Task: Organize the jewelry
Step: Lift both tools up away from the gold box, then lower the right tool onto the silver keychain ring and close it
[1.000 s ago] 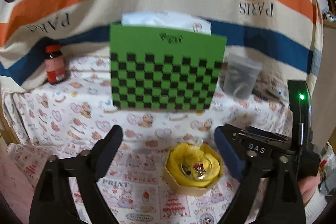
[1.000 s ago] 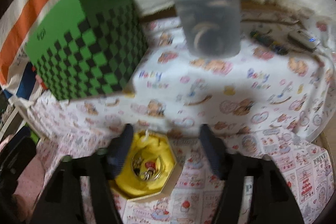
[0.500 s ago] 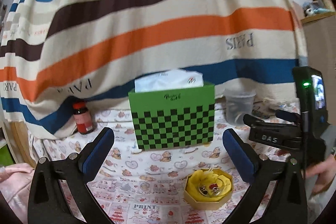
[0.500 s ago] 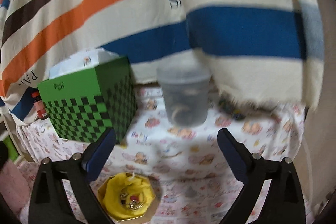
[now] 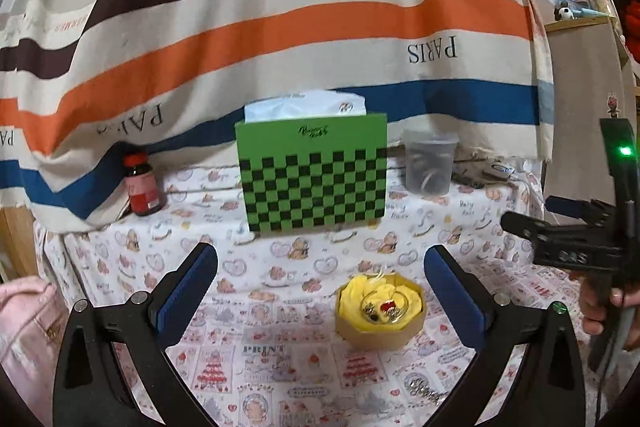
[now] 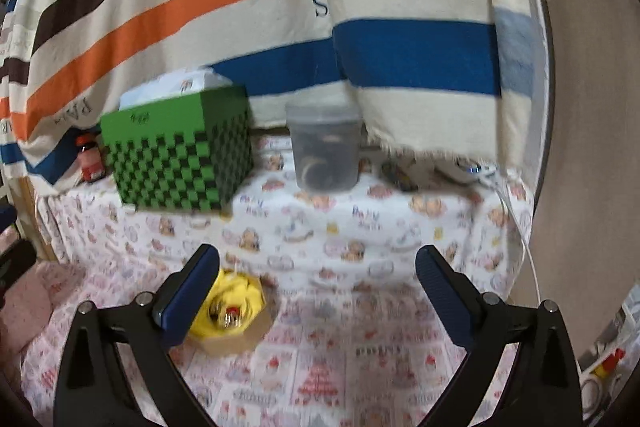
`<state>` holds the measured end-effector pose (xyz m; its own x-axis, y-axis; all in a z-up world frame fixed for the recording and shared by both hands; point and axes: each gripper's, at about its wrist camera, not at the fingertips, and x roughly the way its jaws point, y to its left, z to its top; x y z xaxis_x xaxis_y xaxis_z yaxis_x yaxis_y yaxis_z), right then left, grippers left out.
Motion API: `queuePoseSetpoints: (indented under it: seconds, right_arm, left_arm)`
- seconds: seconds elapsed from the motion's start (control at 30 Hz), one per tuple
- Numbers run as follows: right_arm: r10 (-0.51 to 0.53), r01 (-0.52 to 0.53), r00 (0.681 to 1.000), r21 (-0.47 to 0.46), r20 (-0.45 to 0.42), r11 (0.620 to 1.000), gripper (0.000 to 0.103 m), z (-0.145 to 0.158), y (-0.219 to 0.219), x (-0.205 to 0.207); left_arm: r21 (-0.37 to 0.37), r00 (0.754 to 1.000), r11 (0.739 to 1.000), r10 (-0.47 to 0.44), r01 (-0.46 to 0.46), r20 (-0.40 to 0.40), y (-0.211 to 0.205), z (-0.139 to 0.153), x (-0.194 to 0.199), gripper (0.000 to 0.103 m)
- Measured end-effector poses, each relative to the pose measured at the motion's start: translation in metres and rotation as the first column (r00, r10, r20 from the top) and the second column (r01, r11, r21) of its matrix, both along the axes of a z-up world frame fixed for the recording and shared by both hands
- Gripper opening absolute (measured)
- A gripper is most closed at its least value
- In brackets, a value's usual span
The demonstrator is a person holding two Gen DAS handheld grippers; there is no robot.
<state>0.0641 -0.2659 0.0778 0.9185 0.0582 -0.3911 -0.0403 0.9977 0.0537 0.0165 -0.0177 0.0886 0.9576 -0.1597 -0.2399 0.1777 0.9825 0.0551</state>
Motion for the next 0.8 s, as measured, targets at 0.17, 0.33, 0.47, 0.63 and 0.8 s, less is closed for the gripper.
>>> queuePoseSetpoints:
  seconds: [0.17, 0.33, 0.47, 0.63, 0.8]
  right_arm:
    - [0.091, -0.093, 0.995, -0.044, -0.041, 0.995, 0.098, -0.019, 0.016, -0.011]
    - [0.162, -0.164, 0.984, -0.027, -0.076, 0.986, 0.098, -0.036, 0.024, -0.013]
    - [0.186, -0.19, 0.976, -0.022, -0.114, 0.982, 0.098, -0.047, 0.027, -0.013]
    - [0.214, -0.214, 0.966, 0.011, -0.144, 0.977, 0.092, -0.053, 0.029, -0.012]
    - [0.264, -0.255, 0.941, 0.068, -0.21, 0.964, 0.078, -0.062, 0.033, -0.008]
  left_arm:
    - [-0.019, 0.999, 1.0, -0.021, 0.021, -0.028, 0.002, -0.022, 0.005, 0.103]
    - [-0.042, 0.992, 0.999, -0.037, 0.032, -0.12, 0.002, -0.04, 0.015, 0.103]
    - [-0.057, 0.984, 0.996, -0.073, 0.065, -0.163, 0.002, -0.047, 0.018, 0.103]
    - [-0.042, 0.985, 0.999, -0.014, 0.007, -0.169, 0.003, -0.054, 0.022, 0.103]
    - [-0.104, 0.979, 0.994, -0.008, -0.014, -0.202, 0.014, -0.058, 0.028, 0.102]
